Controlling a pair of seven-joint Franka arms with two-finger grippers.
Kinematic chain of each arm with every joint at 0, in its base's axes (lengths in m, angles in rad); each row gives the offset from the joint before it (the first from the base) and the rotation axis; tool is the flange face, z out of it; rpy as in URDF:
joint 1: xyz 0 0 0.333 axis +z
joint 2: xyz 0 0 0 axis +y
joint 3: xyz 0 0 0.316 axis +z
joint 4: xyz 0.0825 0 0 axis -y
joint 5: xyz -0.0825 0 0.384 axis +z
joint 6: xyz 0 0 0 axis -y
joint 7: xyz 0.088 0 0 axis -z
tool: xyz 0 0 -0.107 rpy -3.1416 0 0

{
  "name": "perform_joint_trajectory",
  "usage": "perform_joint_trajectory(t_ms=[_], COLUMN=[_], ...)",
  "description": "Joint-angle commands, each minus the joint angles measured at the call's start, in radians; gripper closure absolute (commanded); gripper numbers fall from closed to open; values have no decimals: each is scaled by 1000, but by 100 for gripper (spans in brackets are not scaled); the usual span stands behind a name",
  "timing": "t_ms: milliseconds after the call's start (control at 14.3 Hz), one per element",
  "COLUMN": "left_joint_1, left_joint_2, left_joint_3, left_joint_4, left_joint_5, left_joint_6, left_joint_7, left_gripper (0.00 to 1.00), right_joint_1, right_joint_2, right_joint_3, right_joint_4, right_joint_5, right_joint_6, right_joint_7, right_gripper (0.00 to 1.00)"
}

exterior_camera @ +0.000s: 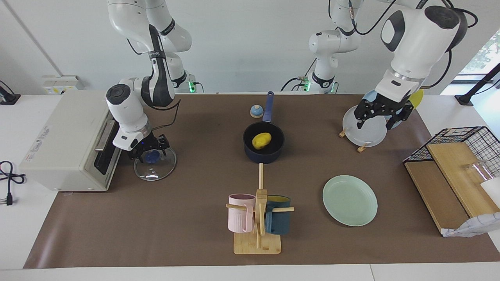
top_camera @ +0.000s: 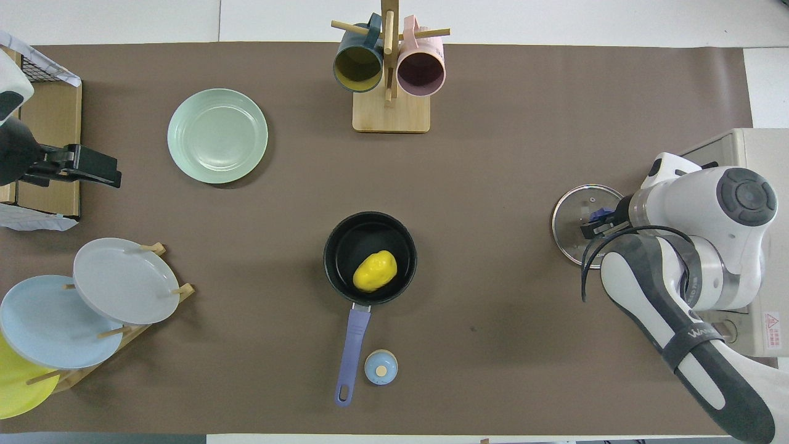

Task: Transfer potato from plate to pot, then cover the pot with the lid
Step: 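Withdraw the left gripper to rest while the right gripper holds the lid, then carry the glass lid over the saucepan with the right gripper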

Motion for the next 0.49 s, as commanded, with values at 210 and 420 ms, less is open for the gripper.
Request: perform_joint_trajectory(t_ms=[210,420], left_joint_1=[-10,-36], left_joint_2=[-74,-115], left_joint_3=[27,46], left_joint_4=[-61,-158], left_joint_5=[10,9], left_joint_6=[-90,14], left_joint_7=[5,2], left_gripper=[0,0], right_joint_1=[-2,85], right_joint_2=[19,28], right_joint_3=[7,11], right_joint_4=[125,286], right_joint_5=[25,25], right_joint_6=[-159,-348], right_joint_7=[-30,118], right_gripper=[78,84])
